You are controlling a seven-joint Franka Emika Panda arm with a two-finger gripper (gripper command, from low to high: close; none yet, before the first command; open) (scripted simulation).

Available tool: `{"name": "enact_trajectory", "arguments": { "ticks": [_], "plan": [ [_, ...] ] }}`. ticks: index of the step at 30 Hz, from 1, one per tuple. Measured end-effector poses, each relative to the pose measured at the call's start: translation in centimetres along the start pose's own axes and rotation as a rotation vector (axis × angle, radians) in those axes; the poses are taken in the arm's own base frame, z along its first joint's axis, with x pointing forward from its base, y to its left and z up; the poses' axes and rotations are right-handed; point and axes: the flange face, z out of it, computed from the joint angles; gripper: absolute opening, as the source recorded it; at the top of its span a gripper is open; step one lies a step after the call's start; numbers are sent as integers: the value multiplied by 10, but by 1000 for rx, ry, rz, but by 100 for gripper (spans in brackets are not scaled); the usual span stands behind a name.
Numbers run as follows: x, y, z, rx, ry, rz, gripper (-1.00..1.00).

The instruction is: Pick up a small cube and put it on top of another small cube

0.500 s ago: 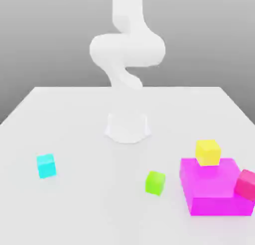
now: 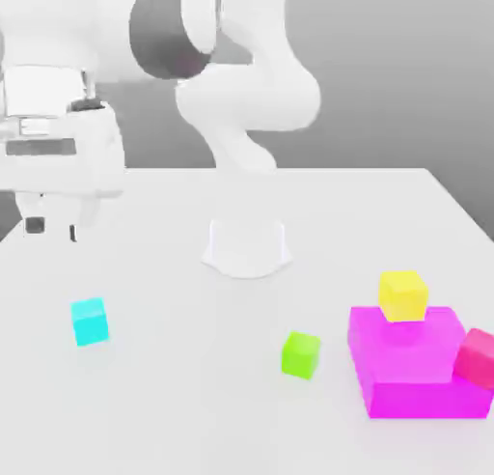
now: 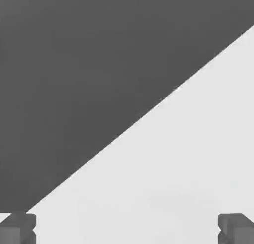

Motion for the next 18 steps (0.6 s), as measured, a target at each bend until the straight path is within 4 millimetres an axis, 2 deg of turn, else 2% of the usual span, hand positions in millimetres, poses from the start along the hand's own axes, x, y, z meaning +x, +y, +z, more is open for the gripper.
{"name": "enact_trajectory", "arguments": {
  "ticks": [4, 8, 10, 18],
  "plan": [
    [24, 68, 55, -121, 13, 177, 0],
    [43, 142, 88, -229, 47, 359, 0],
    [44, 151, 94, -242, 58, 374, 0],
    [49, 154, 113, -245, 82, 364, 0]
  ]
}}
